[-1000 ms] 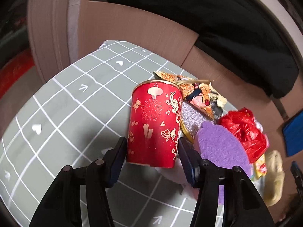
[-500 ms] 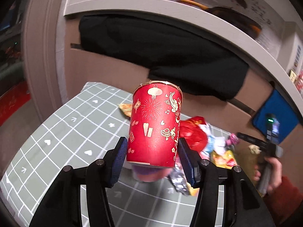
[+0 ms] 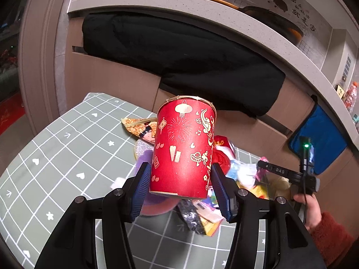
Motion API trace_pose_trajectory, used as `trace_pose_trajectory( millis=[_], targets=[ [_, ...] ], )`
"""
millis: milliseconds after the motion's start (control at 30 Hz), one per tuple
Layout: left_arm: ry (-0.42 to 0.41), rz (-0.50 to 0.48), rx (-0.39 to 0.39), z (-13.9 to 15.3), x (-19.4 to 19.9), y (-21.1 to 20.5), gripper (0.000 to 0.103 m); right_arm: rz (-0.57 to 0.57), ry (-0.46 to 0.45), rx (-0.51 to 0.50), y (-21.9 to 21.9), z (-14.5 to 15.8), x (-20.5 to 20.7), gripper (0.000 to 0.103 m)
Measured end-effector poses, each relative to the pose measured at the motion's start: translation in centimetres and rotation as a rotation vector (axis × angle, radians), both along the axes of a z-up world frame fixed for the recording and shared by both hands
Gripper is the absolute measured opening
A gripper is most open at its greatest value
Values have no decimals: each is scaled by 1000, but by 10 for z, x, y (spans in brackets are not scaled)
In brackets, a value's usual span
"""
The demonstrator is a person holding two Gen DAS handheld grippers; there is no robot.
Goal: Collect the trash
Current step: 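Carry the red cup and pink pouch over the yellow bin and release both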
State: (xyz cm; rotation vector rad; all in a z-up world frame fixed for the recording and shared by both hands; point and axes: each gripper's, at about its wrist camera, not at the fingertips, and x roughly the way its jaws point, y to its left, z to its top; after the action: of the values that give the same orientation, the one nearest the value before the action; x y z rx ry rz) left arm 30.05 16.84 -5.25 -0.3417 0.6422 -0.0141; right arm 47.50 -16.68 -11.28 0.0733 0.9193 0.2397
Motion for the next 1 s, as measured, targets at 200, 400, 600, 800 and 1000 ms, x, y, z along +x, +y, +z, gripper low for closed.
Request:
trace_pose_trajectory(
  millis=[200,400,600,800,1000],
  targets=[
    [-44,-15,32,19,-5,-24,55,92,-105,46,2,50,-46,43],
    [-114,-32,72,56,-7,-58,55,154,-235,59,-2,111,-84,43],
    [-172,-92,109,88,-13,-109,55,148,-364,28,-28,158,-124,43],
    [-212,-178,138,108,-14,-171,55,86,-449,-11,-72,183,-155,43],
    [-223,-285,138,115,-10,-237,55,-11,-479,-36,-136,194,-182,43]
  ],
)
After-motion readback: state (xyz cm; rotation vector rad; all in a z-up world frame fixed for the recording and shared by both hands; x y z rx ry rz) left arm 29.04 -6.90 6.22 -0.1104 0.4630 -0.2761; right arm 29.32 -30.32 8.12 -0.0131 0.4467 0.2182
